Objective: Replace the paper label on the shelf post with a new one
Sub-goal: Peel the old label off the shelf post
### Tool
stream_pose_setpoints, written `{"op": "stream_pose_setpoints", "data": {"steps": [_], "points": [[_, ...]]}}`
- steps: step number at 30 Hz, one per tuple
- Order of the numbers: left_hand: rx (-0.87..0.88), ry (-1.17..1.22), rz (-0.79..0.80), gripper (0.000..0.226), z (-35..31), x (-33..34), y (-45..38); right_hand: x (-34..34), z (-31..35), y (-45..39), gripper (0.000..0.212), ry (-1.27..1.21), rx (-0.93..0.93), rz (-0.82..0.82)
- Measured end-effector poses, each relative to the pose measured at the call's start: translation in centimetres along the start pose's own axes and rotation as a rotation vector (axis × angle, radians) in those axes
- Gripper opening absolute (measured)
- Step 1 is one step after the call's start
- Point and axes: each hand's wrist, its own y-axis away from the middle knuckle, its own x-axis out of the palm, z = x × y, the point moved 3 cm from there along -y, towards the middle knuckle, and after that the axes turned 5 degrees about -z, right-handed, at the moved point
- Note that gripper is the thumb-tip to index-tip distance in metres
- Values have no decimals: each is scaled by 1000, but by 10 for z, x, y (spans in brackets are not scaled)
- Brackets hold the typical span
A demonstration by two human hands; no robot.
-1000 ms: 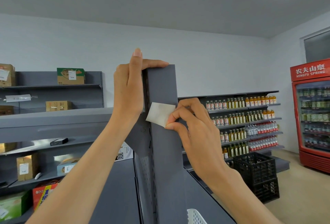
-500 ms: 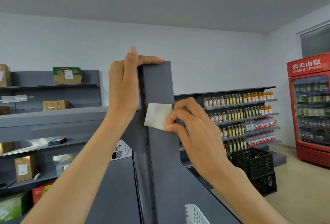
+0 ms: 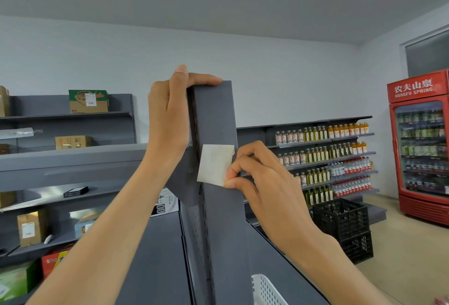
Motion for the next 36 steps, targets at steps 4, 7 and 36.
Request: {"op": "stream_pose_setpoints", "data": {"steps": [4,7,36], "points": [[7,-1,4,58,2,0,0,1,-1,2,9,4,-8,5],[12,-1,8,57,3,-1,-1,1,0,5,10,7,-9,14],[92,-144,236,44,-21,-22,97,-37,4,75,12,-268,311,195]]}}
